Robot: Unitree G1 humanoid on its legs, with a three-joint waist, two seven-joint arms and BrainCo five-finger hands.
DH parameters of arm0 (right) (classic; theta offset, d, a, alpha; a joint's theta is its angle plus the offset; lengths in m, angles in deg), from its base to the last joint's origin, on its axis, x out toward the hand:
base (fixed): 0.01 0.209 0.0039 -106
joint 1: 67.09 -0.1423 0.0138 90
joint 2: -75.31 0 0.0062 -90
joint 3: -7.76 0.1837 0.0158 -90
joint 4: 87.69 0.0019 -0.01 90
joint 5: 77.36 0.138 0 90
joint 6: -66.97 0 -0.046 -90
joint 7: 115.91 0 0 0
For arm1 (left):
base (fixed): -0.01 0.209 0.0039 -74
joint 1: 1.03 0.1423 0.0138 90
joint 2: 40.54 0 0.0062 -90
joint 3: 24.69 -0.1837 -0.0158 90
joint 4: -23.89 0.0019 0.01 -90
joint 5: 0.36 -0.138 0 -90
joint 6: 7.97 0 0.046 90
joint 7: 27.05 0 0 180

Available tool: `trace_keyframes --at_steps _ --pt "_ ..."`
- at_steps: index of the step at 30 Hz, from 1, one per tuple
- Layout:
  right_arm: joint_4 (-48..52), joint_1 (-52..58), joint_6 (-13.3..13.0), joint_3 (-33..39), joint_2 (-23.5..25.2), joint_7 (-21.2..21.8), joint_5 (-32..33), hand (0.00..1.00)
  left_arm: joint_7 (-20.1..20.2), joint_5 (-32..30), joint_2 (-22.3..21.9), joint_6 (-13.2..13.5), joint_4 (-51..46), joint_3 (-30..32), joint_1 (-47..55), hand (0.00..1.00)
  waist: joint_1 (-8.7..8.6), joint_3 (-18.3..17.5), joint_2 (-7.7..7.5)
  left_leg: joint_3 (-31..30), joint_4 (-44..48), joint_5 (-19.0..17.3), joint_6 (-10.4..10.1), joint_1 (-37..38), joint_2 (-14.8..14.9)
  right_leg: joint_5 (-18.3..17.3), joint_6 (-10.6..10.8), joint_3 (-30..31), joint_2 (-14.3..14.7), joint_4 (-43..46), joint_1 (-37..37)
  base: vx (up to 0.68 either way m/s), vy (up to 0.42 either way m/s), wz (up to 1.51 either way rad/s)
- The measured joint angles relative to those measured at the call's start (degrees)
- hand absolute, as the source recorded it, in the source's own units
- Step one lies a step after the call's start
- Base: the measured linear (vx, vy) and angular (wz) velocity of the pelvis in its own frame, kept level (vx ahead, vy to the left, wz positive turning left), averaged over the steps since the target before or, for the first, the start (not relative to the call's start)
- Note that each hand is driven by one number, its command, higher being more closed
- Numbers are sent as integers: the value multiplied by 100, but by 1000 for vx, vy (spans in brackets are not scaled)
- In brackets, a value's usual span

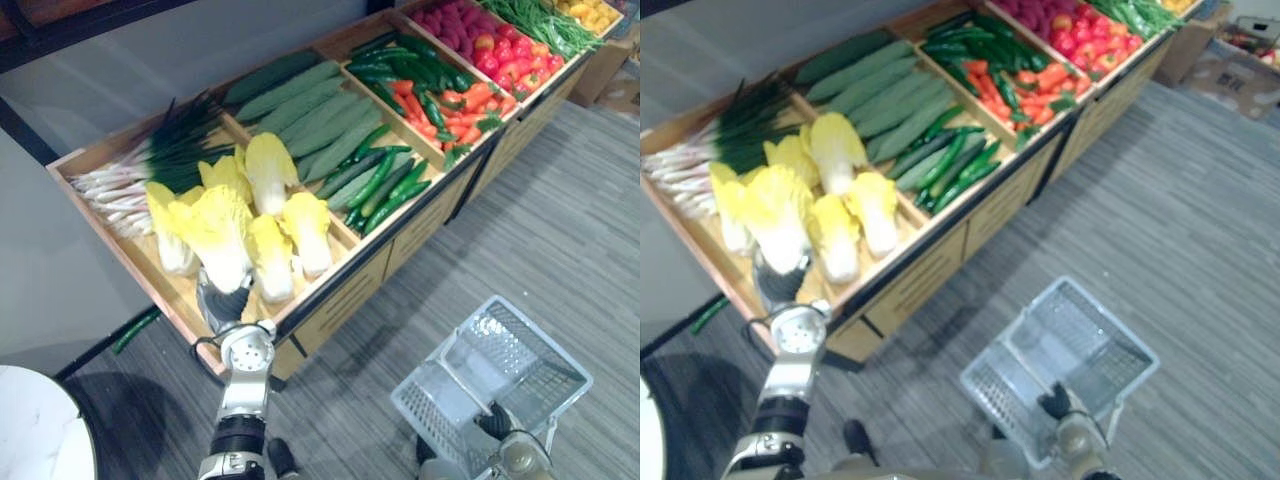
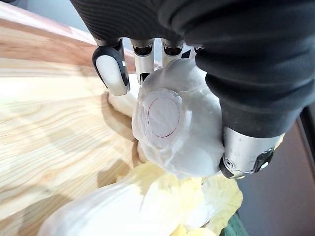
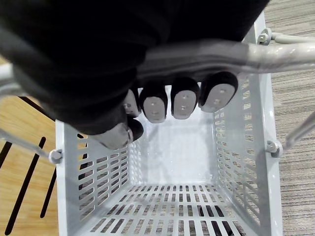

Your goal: Pick vegetable in the basket

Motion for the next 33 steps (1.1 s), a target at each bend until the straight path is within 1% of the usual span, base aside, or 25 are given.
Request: trace_keyframes --at_steps 7,8,11,13,14,19,21,23,25,29,31,33 --pt "5 10 0 17 0 5 2 100 -27 -98 0 -1 -633 10 69 100 6 -20 -6 -126 -1 23 9 -4 0 -15 -6 -133 -5 -6 101 5 -6 8" --pt "8 10 -1 12 -4 16 2 100 -24 -189 1 1 -794 21 108 100 40 -46 -6 -132 -1 24 10 -6 0 -16 -6 -140 -6 -6 102 -2 -4 4" --pt "84 11 -1 -65 -62 46 1 100 25 -203 1 3 -1002 52 146 100 139 -68 -10 -138 -1 26 13 -12 -6 -18 -6 -150 -16 -6 96 -2 -1 1" --pt "239 8 -9 -182 -165 90 -5 100 87 -240 11 12 -1196 43 303 100 136 -96 -12 -159 -1 28 15 -41 -20 -21 0 -167 -29 -4 96 2 -1 7" --pt "275 1 -43 -188 -233 133 -13 100 135 -267 10 19 -1296 -8 417 100 138 -183 -11 -191 -1 44 27 -122 -23 -19 0 -184 -31 1 31 21 -3 9" --pt "349 -265 -52 -189 -617 285 -233 100 505 -403 13 46 -1624 -197 764 100 148 -248 -19 -280 14 109 43 -197 -16 -17 -1 -250 -22 56 20 10 -6 10" --pt "457 -337 -69 -237 -798 309 -249 100 659 -408 19 84 -1790 -302 877 100 167 -251 -14 -284 10 128 48 -198 -11 -17 -1 -250 -21 95 6 -17 -3 1" --pt "529 -455 -120 -298 -1025 350 -363 100 845 -411 42 180 -1935 -486 990 100 171 -256 -8 -279 0 142 63 -201 -9 -16 -1 -246 -19 113 -1 -63 -6 1" --pt "551 -540 -123 -361 -1150 399 -420 100 1007 -412 51 187 -2013 -602 1053 100 176 -263 2 -277 -1 150 73 -201 -9 -4 14 -239 -20 116 -8 -72 -3 -1" --pt "575 -679 -117 -451 -1411 483 -450 100 1356 -412 280 315 -2247 -860 1264 100 219 -268 0 -244 -1 144 68 -202 -19 21 43 -156 -26 103 -56 -46 0 -6" --pt "580 -728 -116 -457 -1508 521 -448 100 1463 -412 332 353 -2288 -958 1282 100 292 -327 -5 -161 -1 152 79 -218 -23 56 47 -97 -32 89 -118 -15 1 -14" --pt "580 -840 -115 -514 -1588 530 -448 100 1637 -412 447 405 -2316 -1095 1363 100 279 -360 3 -134 -1 163 92 -204 -29 102 46 -82 -38 88 -120 8 -3 -8"
